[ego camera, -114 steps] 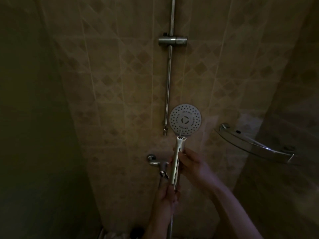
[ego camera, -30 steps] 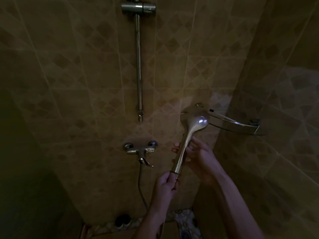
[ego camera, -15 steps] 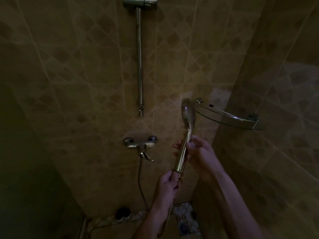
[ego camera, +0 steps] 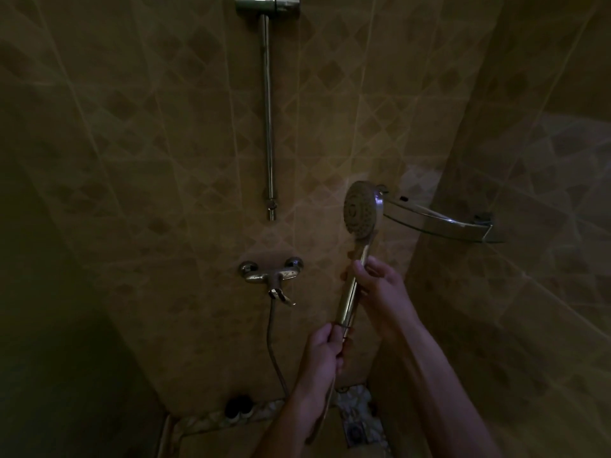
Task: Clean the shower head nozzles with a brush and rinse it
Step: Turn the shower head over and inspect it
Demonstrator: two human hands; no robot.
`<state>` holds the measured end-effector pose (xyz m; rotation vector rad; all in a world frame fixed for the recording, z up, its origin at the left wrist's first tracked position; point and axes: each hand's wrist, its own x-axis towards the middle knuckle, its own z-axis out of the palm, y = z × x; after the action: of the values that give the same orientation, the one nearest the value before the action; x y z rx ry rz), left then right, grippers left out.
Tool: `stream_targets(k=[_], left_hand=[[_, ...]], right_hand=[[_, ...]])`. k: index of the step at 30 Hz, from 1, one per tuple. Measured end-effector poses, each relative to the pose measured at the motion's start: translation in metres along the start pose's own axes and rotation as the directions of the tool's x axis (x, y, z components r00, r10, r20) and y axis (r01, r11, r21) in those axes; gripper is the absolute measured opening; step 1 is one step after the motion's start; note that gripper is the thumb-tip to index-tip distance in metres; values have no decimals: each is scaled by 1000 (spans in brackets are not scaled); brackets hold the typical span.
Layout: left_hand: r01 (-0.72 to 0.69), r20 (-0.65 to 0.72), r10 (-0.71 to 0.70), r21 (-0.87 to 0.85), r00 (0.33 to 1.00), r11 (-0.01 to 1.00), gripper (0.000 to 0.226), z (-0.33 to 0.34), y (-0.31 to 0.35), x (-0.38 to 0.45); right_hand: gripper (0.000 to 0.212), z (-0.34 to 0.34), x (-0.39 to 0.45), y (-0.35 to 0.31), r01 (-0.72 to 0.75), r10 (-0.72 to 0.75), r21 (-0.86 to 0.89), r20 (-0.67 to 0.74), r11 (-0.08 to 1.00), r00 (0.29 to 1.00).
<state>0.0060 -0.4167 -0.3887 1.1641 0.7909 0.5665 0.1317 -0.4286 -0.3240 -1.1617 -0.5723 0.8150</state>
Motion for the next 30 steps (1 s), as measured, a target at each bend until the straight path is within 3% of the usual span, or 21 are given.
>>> stream_targets(k=[4,8,13,18,26,30], left_hand=[[-12,-1,12,-1,1000,1000,27,-3,-5,6],[-30,-25,31,8,999,1000,28,-4,-6,8],[-29,-4,29,39,1000,999,26,-4,-6,6],[-14,6,14,17,1000,1000,25,-3,-7,6],[17,-9,-17,18,1000,1000,27,2,-5,1],[29,6,-30,35,1000,999,27,3,-4,-1]], right_hand=[[18,3,-3,-2,-12,11,93,12,996,1000],[18,4,-6,0,-20,-3,199,116,980,993],[25,5,-5,6,58,-62,95,42,994,997],[12,-5,-2,6,95,-95,-4,12,995,995],[20,-9,-4,3,6,-33,177,145,984,989],[16,-7,-3,8,84,-88,73,64,994,994]])
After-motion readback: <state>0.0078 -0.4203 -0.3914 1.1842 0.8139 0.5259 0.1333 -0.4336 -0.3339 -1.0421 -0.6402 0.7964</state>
